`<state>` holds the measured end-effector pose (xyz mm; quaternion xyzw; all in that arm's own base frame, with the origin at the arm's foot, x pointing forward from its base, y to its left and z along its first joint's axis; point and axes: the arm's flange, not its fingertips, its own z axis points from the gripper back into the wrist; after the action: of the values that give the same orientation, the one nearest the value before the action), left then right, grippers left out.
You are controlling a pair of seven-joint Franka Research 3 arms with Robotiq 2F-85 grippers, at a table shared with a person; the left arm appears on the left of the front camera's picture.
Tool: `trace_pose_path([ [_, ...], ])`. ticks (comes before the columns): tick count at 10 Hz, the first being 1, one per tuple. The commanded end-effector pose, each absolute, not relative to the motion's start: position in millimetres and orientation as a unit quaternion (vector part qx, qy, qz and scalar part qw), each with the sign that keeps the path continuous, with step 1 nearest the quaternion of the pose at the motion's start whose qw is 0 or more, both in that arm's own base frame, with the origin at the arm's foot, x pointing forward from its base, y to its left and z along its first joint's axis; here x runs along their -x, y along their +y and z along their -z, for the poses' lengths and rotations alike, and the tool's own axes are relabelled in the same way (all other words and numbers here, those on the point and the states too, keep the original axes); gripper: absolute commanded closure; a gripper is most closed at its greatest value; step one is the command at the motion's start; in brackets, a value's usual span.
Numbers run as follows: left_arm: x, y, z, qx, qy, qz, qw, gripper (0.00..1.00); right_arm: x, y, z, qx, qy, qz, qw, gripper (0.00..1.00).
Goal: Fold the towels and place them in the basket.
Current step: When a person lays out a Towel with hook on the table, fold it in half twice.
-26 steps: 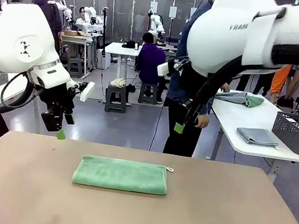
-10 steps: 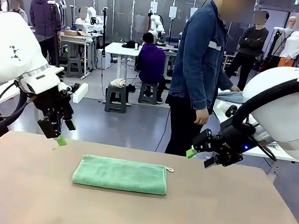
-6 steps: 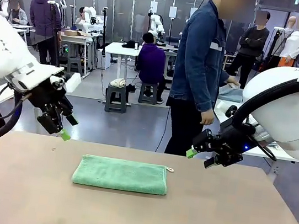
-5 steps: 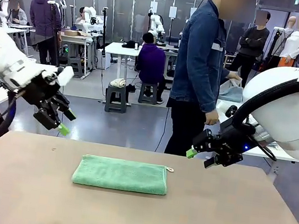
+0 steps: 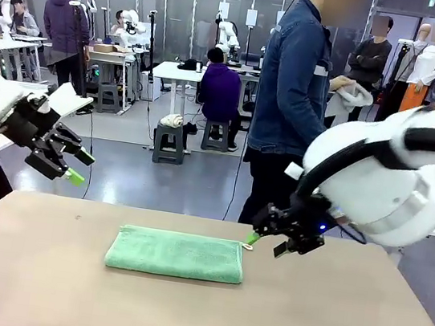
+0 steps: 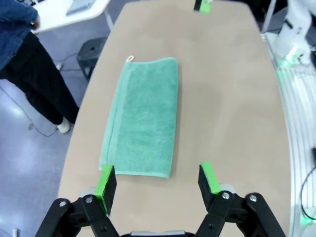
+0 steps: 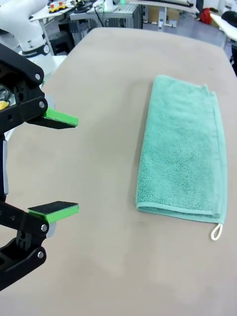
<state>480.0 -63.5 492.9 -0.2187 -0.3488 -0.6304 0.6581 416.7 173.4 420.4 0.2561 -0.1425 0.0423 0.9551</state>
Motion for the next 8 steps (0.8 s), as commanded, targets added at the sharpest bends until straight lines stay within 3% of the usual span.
trace_pose_path([
  [1, -482, -47, -489, 0.255, -0.357, 0.637, 0.634, 0.16, -436, 197, -399, -0.257, -0.147, -0.006, 0.955, 0.26],
  [8, -476, -42, -487, 0.248, -0.345, 0.634, 0.647, 0.16, -488, 230, -341, -0.197, -0.147, 0.041, 0.968, 0.26],
])
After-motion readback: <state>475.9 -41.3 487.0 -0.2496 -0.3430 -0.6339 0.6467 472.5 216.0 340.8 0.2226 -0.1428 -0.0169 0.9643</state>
